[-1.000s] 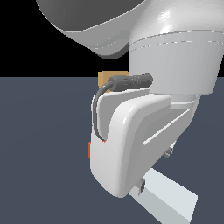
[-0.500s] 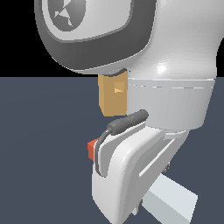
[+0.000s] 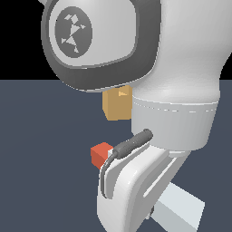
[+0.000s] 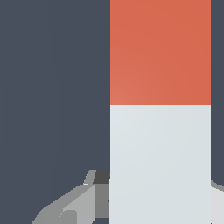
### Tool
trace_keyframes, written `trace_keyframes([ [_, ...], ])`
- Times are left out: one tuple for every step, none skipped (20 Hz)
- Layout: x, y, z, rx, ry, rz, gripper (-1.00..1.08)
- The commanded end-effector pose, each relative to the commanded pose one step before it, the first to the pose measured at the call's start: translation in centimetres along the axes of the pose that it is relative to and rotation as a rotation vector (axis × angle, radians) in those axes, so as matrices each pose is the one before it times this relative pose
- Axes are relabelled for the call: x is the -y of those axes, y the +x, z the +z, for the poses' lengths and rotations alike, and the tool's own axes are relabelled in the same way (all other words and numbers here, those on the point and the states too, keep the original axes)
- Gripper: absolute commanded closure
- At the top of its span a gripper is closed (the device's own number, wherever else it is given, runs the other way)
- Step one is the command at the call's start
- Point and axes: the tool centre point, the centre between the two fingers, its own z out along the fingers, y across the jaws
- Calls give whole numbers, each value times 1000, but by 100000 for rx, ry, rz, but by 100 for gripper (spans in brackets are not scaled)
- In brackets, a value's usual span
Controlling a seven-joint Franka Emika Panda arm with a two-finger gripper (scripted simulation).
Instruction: Insert the peg into the horizontal hole in a box.
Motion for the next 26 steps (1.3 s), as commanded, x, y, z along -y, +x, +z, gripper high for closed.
trace_keyframes([
  [-13,-49,-39,102,-46,7,108],
  [0,0,0,0,0,0,108],
  [0,0,0,0,0,0,108],
  [0,0,0,0,0,0,108],
  [0,0,0,0,0,0,108],
  [0,0,0,0,0,0,108],
  [0,0,0,0,0,0,108],
  [10,37,46,-115,31,12,108],
  [-34,33,-10,0,0,0,108],
  [-4,38,-38,13,-4,169,108],
  [-45,86,-49,1,0,218,108],
  [-61,120,-68,0,-1,309,108],
  [-82,156,-88,1,-1,391,108],
  [-100,190,-107,1,-1,478,108],
  [-118,225,-126,1,-1,565,108],
  [-136,258,-146,1,-1,651,108],
  [-154,292,-165,1,-2,737,108],
  [-174,327,-184,1,-2,820,108],
  [-191,359,-203,1,-2,906,108],
  [-210,392,-221,1,-3,989,108],
  [-228,425,-240,1,-3,1072,108],
  [-246,457,-259,1,-3,1153,108],
  [-265,489,-277,1,-4,1233,108],
  [-283,521,-295,0,-4,1312,108],
  [-302,552,-313,0,-5,1390,108],
  [-320,582,-331,0,-5,1468,108],
])
